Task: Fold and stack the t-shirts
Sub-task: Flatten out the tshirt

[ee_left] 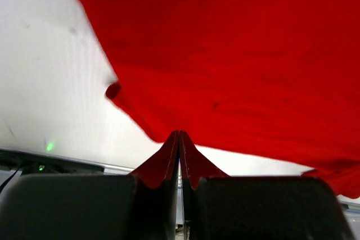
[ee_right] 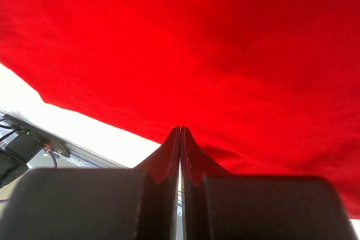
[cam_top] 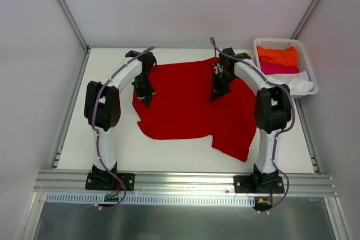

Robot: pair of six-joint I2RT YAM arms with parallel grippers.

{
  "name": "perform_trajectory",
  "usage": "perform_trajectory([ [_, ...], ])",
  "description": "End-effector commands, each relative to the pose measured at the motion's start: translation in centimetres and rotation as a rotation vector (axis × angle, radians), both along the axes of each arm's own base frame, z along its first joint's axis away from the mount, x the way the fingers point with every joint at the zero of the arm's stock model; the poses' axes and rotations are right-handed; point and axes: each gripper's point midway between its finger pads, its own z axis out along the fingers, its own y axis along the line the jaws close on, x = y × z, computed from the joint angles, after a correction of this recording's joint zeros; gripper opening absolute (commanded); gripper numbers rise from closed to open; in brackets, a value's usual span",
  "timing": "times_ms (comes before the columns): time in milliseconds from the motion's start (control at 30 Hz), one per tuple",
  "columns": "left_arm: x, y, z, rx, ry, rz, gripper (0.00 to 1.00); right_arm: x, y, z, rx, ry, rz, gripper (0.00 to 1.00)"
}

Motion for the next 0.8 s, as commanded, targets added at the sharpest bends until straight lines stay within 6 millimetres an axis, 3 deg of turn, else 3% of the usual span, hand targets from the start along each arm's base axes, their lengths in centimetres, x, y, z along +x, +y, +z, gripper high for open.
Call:
perform_trajectory([
  [0, 2.0, -1.2, -1.0, -0.038, 0.006, -0.001, 0.0, -0.3, 0.2, 0.2, 0.005, 0.041, 0.013, 0.01],
  [133, 3.6, -1.5, -2.9, -0.04, 0.034, 0.009, 0.0, -0.5, 0.6, 0.1, 0.013, 0.078, 0.022, 0.01],
  [233, 3.4, -1.2, -4.4, -0.039, 0.082, 0.031, 0.0, -0.3, 0.5, 0.2, 0.003, 0.068, 0.031, 0.01],
  [467, 3.3, 1.9, -5.8, 0.04, 0.109, 0.11, 0.0, -0.7, 0.1, 1.2, -0.009, 0.048, 0.039, 0.0],
  [767, 4.9, 5.3, -6.7, 0.085, 0.101, 0.222, 0.0, 0.0, 0.6, 2.2, 0.008, 0.025, 0.025, 0.0],
])
